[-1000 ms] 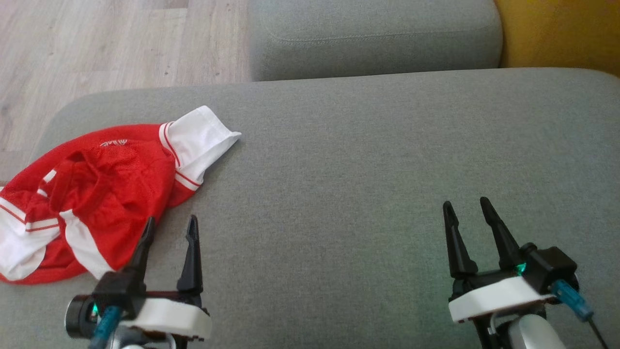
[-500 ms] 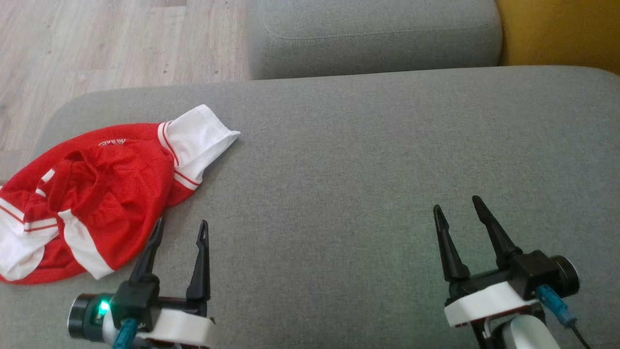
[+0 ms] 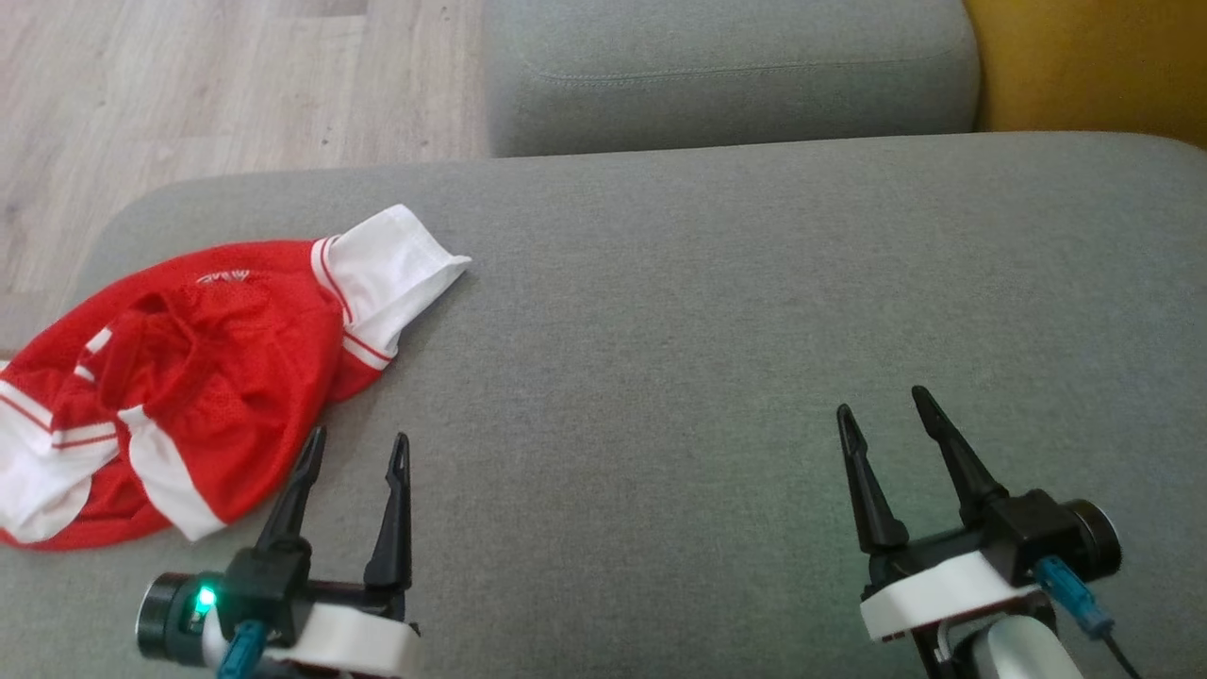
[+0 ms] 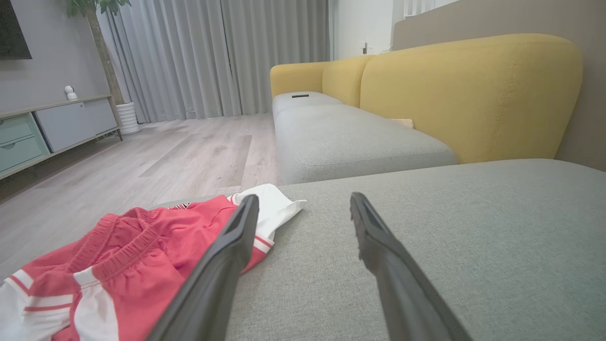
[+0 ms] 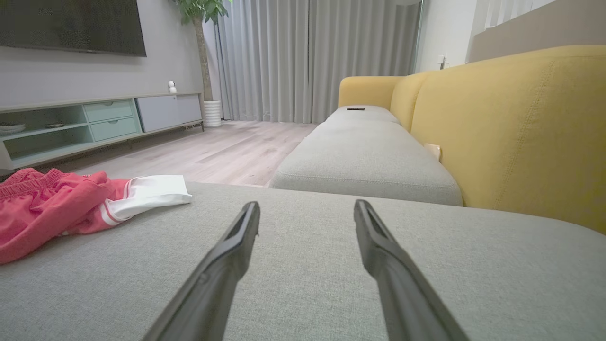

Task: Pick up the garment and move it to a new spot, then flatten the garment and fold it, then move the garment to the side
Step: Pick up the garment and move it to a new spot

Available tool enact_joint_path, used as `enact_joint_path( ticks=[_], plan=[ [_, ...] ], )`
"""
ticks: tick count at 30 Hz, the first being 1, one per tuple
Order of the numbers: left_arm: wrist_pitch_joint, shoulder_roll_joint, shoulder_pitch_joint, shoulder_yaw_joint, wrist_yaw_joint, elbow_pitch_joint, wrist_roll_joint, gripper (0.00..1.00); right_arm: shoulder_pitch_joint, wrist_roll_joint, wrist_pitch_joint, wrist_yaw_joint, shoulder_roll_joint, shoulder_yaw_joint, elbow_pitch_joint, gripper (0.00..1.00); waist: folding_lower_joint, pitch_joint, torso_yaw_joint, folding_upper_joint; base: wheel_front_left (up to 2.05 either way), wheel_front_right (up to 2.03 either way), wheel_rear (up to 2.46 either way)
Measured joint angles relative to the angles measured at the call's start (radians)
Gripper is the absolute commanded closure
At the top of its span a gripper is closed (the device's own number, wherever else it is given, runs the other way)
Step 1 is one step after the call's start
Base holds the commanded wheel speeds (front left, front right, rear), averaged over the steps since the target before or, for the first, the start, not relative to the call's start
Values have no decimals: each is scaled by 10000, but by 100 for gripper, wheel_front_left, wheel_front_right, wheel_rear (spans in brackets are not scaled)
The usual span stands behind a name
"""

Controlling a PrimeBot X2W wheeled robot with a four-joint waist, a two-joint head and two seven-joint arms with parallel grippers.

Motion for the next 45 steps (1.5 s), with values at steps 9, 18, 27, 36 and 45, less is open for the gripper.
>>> enact_joint_path(
  ticks=[9, 18, 27, 36, 45],
  plan=[
    [-2, -33, 0, 157, 40, 75, 173, 0, 22, -61, -2, 0, -6, 104, -77, 0, 0, 56, 673, 0, 0, 0, 0],
    [0, -29, 68, 408, 326, 159, 244, 0, 55, -61, -2, 0, -10, 174, -125, 0, 0, 32, 1928, 0, 0, 0, 0],
    [-2, 4, 260, 594, 489, 121, 257, 0, 170, -59, -2, 0, -10, 163, -121, 0, 0, 8, 3280, 0, 0, 0, 0],
    [0, 408, 146, 819, 384, -439, 272, 0, 201, -234, -2, 0, -8, 140, -144, 0, 0, 328, 3632, 0, 0, 0, 0],
    [1170, 1227, -4329, 631, -1348, 1889, -288, 0, -430, -884, -2, 0, -249, 35, -188, 0, 0, 1554, 3629, 0, 0, 0, 0]
  ],
)
